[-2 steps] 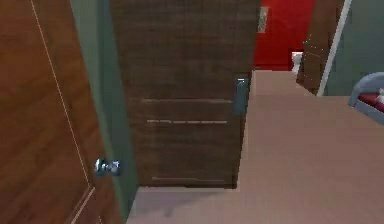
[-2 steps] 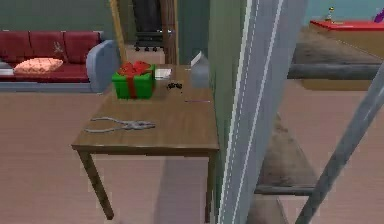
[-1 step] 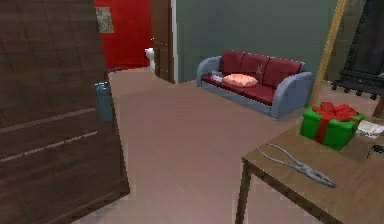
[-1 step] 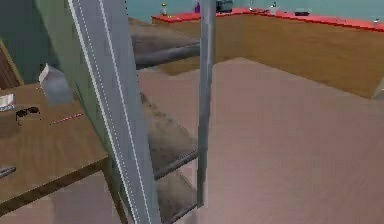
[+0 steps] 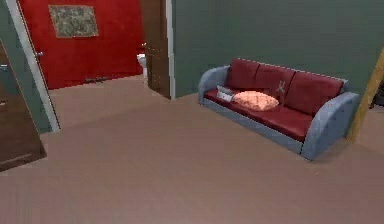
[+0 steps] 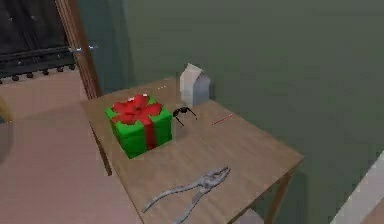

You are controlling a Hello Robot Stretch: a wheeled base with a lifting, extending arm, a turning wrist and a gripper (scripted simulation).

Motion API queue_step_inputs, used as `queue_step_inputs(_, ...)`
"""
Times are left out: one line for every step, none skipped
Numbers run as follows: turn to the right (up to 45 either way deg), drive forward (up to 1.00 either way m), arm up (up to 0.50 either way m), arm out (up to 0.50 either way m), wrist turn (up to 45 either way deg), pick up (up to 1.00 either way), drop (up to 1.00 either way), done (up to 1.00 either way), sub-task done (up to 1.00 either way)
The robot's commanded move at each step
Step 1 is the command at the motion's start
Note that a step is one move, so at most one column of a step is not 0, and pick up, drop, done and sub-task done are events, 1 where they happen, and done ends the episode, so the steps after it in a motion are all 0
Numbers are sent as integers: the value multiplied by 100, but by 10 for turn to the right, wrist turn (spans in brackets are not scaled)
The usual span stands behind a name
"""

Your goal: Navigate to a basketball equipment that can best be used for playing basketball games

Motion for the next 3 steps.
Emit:
queue_step_inputs(-330, 0, 0, 0, 0, 0, 0, 0, 0)
queue_step_inputs(0, 100, 0, 0, 0, 0, 0, 0, 0)
queue_step_inputs(-60, 0, 0, 0, 0, 0, 0, 0, 0)
